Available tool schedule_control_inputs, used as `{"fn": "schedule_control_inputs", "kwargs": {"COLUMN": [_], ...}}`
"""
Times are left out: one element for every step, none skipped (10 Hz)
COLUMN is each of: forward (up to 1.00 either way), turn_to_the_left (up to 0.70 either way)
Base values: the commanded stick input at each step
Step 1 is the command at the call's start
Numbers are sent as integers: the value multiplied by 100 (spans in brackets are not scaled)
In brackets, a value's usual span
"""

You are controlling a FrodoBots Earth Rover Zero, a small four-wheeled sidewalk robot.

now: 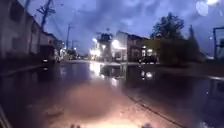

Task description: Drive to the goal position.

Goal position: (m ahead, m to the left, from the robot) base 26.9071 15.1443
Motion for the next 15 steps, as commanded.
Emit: {"fn": "schedule_control_inputs", "kwargs": {"forward": [50, 50, 50, 50, 50, 50, 50, 50, 50, 50, 50, 50, 50, 50, 50], "turn_to_the_left": [0, 0, 0, 0, 4, 50, 50, 50, 10, 0, 0, 0, 0, 0, 0]}}
